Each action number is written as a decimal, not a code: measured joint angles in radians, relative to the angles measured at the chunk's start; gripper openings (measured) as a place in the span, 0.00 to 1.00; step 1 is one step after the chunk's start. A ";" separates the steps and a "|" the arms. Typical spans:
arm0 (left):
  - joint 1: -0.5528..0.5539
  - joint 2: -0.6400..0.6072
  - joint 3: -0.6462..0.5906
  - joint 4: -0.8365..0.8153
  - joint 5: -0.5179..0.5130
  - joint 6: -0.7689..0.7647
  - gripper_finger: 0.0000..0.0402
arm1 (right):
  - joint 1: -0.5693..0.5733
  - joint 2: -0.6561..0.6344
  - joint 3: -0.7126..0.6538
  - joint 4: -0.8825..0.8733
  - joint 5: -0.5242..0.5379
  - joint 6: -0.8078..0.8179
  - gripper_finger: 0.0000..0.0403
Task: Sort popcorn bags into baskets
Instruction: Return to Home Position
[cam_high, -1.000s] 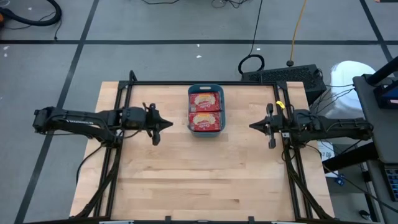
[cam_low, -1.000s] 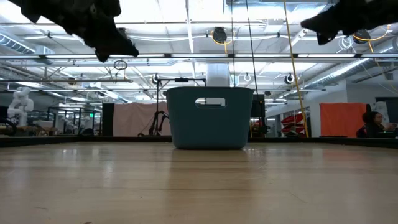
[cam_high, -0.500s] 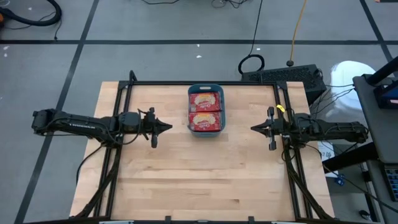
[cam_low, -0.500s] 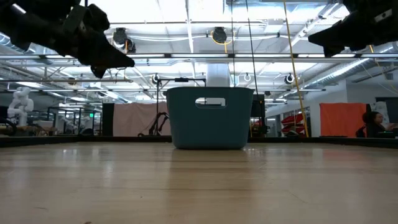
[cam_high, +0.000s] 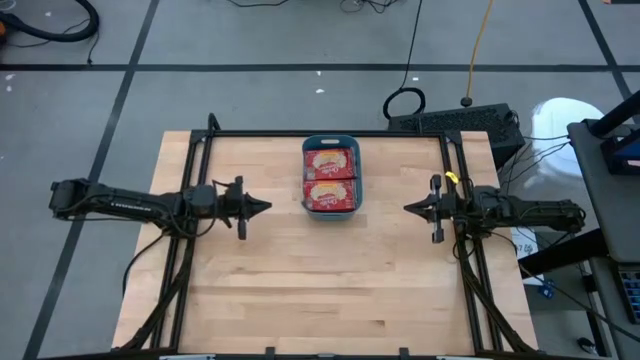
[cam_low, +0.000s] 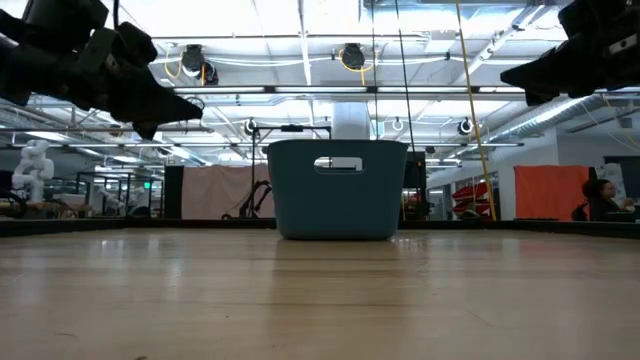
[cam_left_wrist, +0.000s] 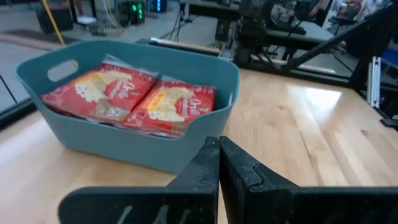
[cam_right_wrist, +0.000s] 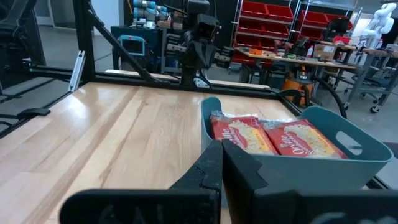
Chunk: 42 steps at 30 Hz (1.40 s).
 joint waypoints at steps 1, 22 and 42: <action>0.000 -0.009 -0.012 0.014 -0.006 0.004 0.00 | 0.000 -0.008 -0.005 -0.001 0.000 0.000 0.00; 0.000 -0.215 -0.136 0.075 -0.052 0.098 0.00 | 0.000 -0.065 -0.027 0.054 0.022 -0.028 0.00; -0.001 -0.301 -0.136 0.030 -0.050 0.106 0.00 | -0.051 -0.065 -0.126 0.211 0.017 0.011 0.00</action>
